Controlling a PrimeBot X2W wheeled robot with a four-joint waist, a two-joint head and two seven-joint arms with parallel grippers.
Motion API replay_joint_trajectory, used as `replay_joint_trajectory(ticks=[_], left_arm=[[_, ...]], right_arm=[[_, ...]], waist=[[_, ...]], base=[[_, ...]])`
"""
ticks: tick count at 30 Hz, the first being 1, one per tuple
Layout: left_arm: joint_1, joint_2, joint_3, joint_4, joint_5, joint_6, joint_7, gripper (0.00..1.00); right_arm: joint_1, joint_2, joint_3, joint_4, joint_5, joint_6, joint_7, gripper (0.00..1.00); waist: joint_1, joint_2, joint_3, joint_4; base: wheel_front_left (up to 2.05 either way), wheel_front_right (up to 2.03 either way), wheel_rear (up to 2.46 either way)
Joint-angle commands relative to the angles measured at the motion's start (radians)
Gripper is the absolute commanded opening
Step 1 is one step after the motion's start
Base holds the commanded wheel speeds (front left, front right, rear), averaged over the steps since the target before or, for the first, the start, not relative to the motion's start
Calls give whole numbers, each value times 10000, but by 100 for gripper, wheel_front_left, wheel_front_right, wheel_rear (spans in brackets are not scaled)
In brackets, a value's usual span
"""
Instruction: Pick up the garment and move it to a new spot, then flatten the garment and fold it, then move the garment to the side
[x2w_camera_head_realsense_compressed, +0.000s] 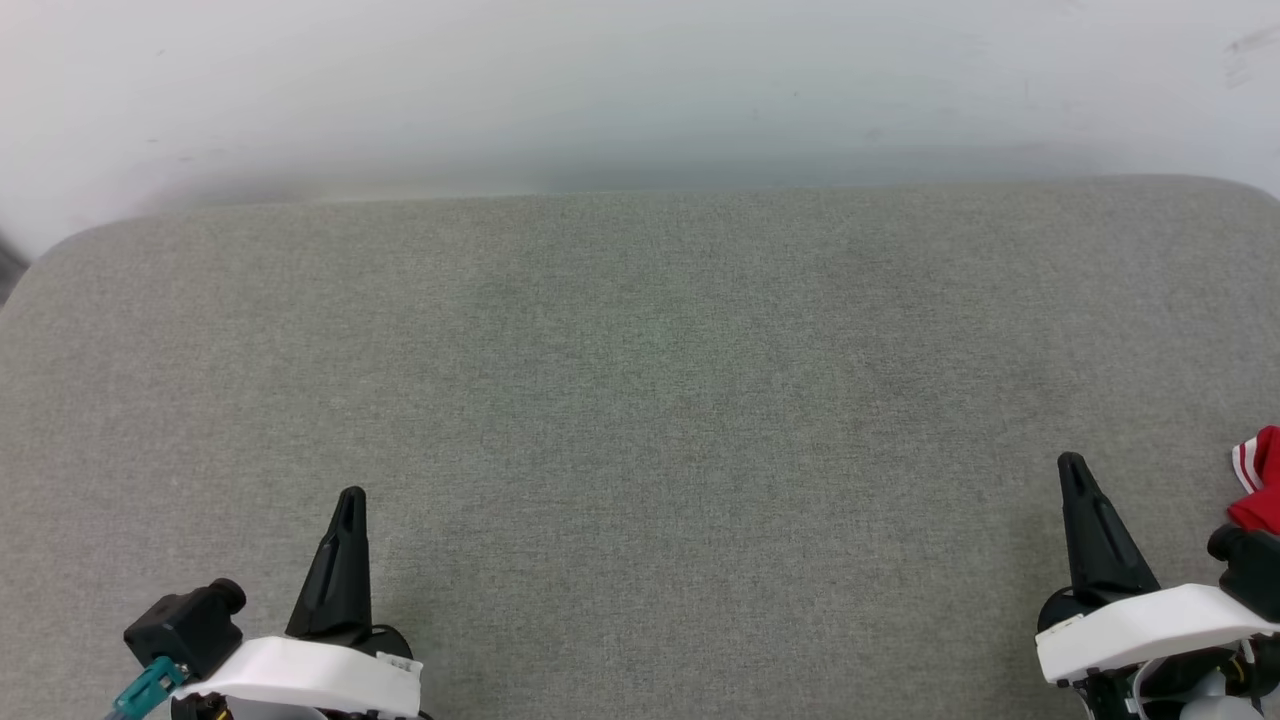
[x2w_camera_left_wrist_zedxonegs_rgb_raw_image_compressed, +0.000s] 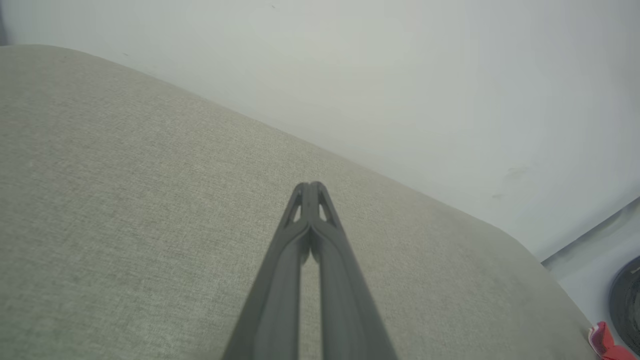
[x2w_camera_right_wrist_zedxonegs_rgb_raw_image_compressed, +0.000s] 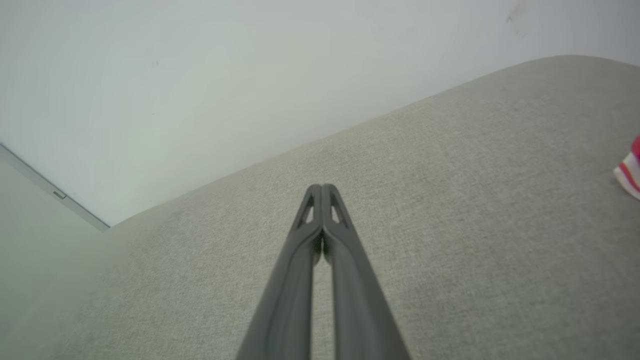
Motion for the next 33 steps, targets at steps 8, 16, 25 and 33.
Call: replay_joint_trajectory(ticks=[8,16,25,33], left_arm=[[-387,98,50,115,-1488,-4,320,0],[-506,119,83,292,-2653,-8,593,0],[-621,127,132,451,-3830,-11,890,0],[-712,125,179,589,-4781,-13,1136,0]], right_arm=[[-271,11,-96,29,1497,-1,278,0],[-341,50,-150,155,2662,-1,506,0],[-403,96,-213,288,3848,-1,745,0],[-444,139,-266,400,4805,-1,945,0]], waist=[[0,0,-70,-4],[0,0,-137,-8],[0,0,-213,-12],[0,0,-280,-16]], base=[[0,0,0],[0,0,0],[0,0,0],[0,0,0]])
